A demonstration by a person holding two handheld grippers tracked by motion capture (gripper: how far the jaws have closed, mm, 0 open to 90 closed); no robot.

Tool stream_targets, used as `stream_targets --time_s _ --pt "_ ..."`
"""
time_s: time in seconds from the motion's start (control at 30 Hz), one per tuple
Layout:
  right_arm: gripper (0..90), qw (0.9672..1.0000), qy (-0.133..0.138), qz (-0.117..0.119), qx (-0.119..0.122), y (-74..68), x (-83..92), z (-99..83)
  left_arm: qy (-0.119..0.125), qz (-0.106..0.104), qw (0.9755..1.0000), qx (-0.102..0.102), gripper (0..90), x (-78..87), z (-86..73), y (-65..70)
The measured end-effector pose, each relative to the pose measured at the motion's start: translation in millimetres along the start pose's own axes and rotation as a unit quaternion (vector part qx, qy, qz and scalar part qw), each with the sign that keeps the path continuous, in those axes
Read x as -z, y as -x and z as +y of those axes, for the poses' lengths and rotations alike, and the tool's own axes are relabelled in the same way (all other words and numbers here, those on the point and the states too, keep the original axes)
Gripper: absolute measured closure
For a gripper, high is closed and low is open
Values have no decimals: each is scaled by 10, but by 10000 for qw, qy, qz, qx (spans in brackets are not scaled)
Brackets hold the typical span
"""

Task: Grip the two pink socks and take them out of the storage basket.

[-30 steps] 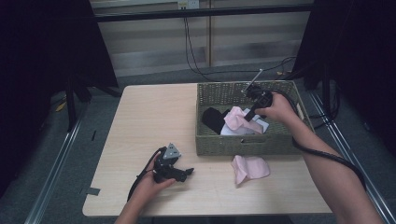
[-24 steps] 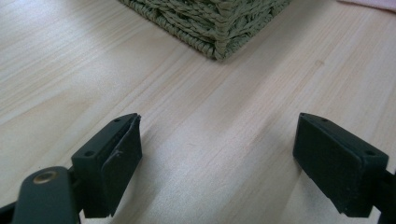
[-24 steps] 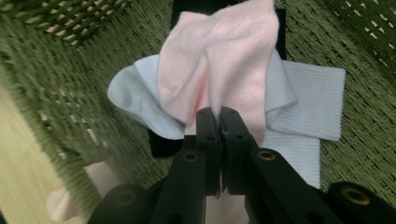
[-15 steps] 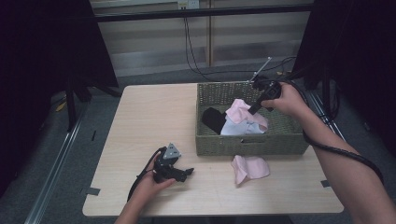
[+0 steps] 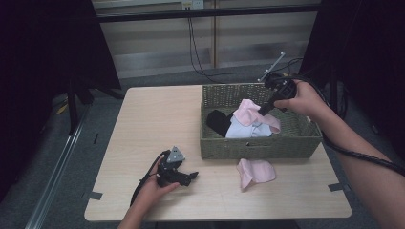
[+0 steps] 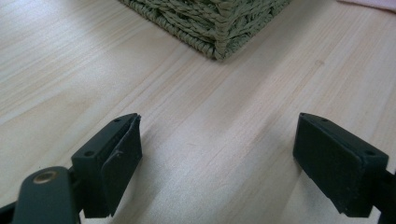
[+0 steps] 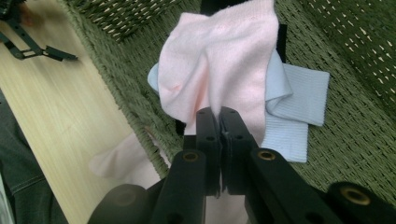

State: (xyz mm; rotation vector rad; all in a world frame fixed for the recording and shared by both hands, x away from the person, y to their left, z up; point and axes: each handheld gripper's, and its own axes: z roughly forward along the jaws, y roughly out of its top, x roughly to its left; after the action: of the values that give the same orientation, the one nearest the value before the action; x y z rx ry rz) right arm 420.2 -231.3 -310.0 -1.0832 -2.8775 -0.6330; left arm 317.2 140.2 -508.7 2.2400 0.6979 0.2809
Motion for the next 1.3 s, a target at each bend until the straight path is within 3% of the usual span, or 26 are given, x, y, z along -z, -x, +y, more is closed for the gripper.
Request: stream_targets --time_s 0.83,1.3 --pt "873 9986 73 173 500 -411 329 -90 -3 -4 10000 -2 150 0 0 0" --pt "872 9968 83 349 708 -538 352 -210 -6 -2 10000 -4 150 1 0 0"
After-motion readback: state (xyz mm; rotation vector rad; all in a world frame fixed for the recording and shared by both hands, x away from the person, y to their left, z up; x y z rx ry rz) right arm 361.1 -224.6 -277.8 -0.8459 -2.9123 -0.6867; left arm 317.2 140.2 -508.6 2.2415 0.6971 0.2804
